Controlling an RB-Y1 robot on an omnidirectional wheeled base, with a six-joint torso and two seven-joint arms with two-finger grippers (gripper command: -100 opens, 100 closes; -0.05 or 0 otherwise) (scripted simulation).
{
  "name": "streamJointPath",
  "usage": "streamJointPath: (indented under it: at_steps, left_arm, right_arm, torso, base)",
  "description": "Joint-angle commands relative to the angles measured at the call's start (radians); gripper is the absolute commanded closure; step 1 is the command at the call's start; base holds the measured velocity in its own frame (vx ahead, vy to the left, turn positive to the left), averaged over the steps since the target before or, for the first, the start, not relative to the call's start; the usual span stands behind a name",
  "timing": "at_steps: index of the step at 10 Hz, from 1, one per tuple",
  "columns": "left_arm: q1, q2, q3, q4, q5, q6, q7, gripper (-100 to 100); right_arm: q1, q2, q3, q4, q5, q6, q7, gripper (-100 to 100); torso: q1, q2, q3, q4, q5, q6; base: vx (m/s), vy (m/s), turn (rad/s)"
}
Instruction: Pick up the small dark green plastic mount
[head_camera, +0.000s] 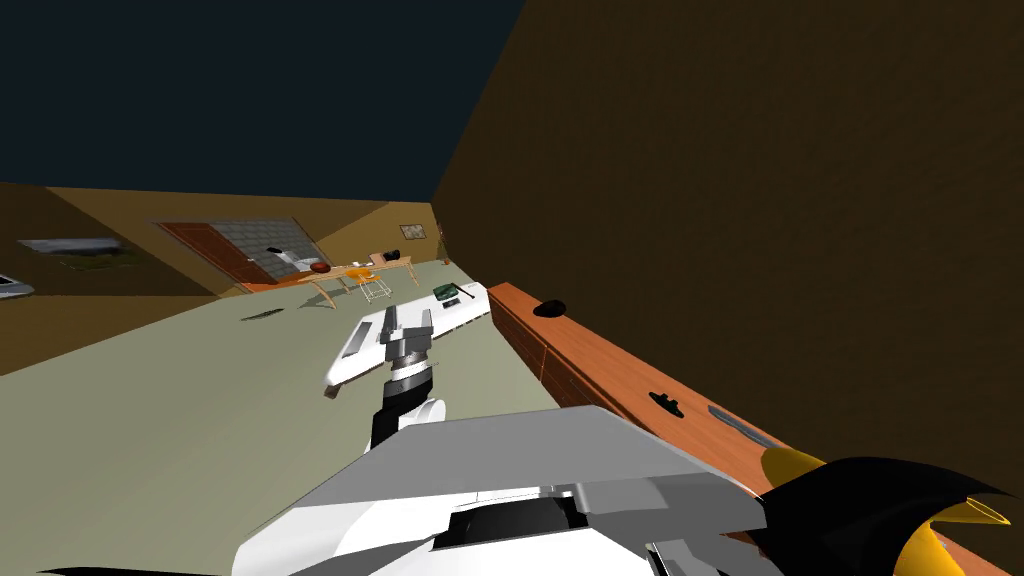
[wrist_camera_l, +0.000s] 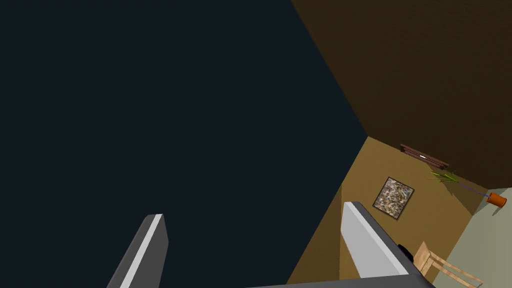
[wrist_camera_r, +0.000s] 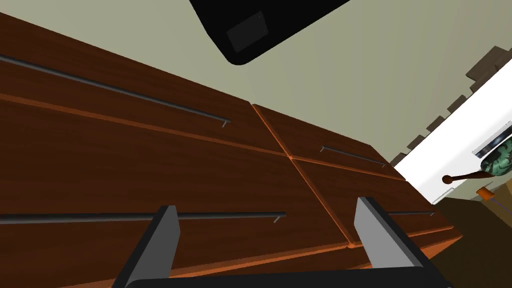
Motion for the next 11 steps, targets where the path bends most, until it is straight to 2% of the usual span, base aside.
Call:
streamJointPath:
  at_steps: [1,3,4,6,8,10,11]
  left_arm:
    - [0.0,0.0,0.0,0.0,0.0,0.0,0.0,0]
    - [0.0,0.0,0.0,0.0,0.0,0.0,0.0,0]
    - [0.0,0.0,0.0,0.0,0.0,0.0,0.0,0]
    - [0.0,0.0,0.0,0.0,0.0,0.0,0.0,0]
    - [0.0,0.0,0.0,0.0,0.0,0.0,0.0,0]
    - [0.0,0.0,0.0,0.0,0.0,0.0,0.0,0]
    - [0.0,0.0,0.0,0.0,0.0,0.0,0.0,0]
  right_arm:
    - [-0.012,-0.007,0.019,0.047,0.002,0.0,0.014,-100]
    - [-0.027,-0.063,0.084,0.128,0.004,0.026,0.068,-100]
    - [-0.027,-0.063,0.084,0.137,0.004,0.026,0.068,-100]
    - [-0.043,-0.116,0.144,0.202,0.007,0.051,0.121,-100]
    - [-0.043,-0.116,0.144,0.218,0.007,0.051,0.121,-100]
    - [-0.059,-0.163,0.197,0.288,0.009,0.075,0.17,-100]
    - [-0.059,-0.163,0.197,0.288,0.009,0.075,0.17,-100]
  torso:
    - [0.0,0.0,0.0,0.0,0.0,0.0]
    - [-0.002,-0.002,-0.001,0.0,-0.001,0.0]
    - [-0.004,-0.003,-0.002,-0.001,-0.001,0.0]
    - [-0.002,-0.002,-0.001,-0.001,-0.001,0.0]
    - [-0.002,-0.002,-0.001,-0.001,-0.001,0.001]
    - [0.0,-0.001,-0.001,0.0,0.0,0.0]
    - [-0.002,-0.002,-0.001,0.0,0.0,0.0]
  base:
    - [0.03,-0.032,0.137]
    - [0.062,-0.057,0.258]
    - [0.049,-0.066,0.136]
    - [0.048,-0.048,0.267]
    - [0.029,-0.037,0.042]
    - [0.03,-0.036,0.255]
    - [0.036,-0.055,0.091]
